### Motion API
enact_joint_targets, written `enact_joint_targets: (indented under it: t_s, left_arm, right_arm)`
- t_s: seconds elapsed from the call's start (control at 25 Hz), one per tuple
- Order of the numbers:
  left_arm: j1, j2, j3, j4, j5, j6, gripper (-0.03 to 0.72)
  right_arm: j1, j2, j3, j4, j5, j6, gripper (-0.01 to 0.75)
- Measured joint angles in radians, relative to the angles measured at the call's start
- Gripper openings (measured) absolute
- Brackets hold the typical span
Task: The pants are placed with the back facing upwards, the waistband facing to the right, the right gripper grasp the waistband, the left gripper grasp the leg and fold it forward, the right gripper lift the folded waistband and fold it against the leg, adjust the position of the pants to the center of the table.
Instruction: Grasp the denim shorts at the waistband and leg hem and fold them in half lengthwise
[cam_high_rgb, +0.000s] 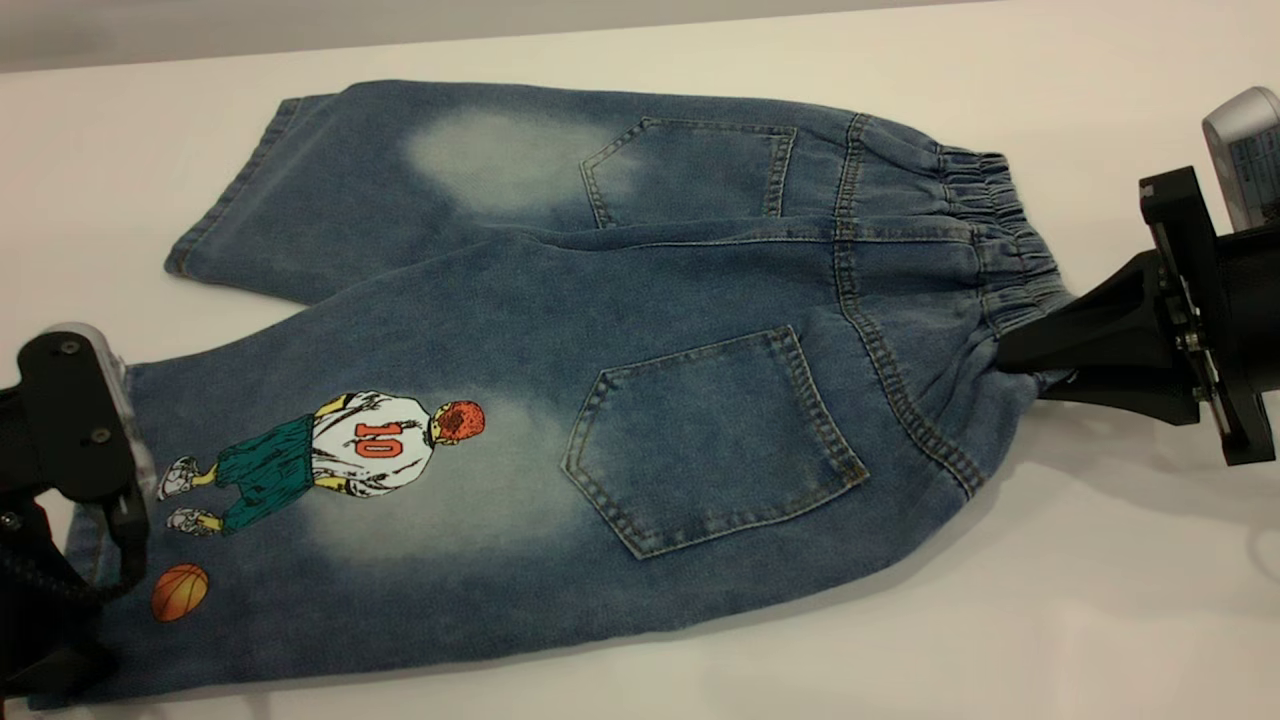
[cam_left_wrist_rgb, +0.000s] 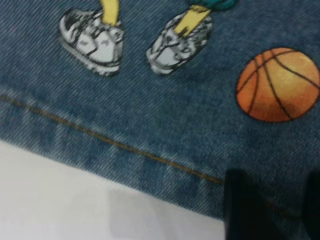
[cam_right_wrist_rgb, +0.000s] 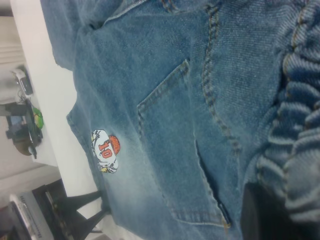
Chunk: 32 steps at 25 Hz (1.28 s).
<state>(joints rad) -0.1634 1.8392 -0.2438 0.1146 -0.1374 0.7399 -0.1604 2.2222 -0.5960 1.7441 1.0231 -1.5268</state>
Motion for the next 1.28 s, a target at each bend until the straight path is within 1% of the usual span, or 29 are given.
enact_joint_targets:
  t_s: [0.2, 0.24, 0.48, 0.6, 0.72, 0.84, 0.96, 1.04, 1.16, 1.28]
  left_arm:
    - [0.0, 0.039, 0.0, -0.001, -0.016, 0.002, 0.097]
    - [0.0, 0.047, 0.0, -0.001, -0.018, 0.005, 0.09]
    - [0.0, 0.045, 0.0, 0.024, -0.022, 0.009, 0.09]
    - [0.0, 0.002, 0.001, 0.02, -0.001, 0.008, 0.089]
    - [0.0, -0.072, 0.003, 0.009, 0.012, -0.012, 0.06]
    - [0.0, -0.165, 0.003, 0.008, -0.01, -0.049, 0.052]
    - [0.0, -0.273, 0.003, 0.006, -0.021, -0.075, 0.046]
    - [0.0, -0.343, 0.003, 0.006, -0.045, -0.099, 0.043]
    - [0.001, -0.447, 0.003, 0.006, -0.097, -0.104, 0.041]
    - [0.002, -0.521, 0.002, -0.011, -0.15, -0.104, 0.039]
  right_arm:
    - [0.0, 0.0, 0.0, 0.0, 0.0, 0.0, 0.053]
    - [0.0, 0.0, 0.0, 0.0, 0.0, 0.0, 0.053]
    - [0.0, 0.0, 0.0, 0.0, 0.033, 0.0, 0.054]
    - [0.0, 0.0, 0.0, 0.0, 0.064, 0.0, 0.054]
    - [0.0, 0.0, 0.002, 0.002, 0.103, 0.0, 0.054]
    - [0.0, 0.0, 0.021, 0.002, 0.151, 0.013, 0.054]
    - [0.0, -0.001, 0.056, 0.002, 0.163, 0.013, 0.054]
    - [-0.001, -0.008, 0.079, 0.002, 0.164, 0.0, 0.054]
    - [-0.001, -0.029, 0.099, 0.001, 0.201, -0.002, 0.054]
    - [-0.001, -0.058, 0.1, -0.002, 0.199, 0.03, 0.054]
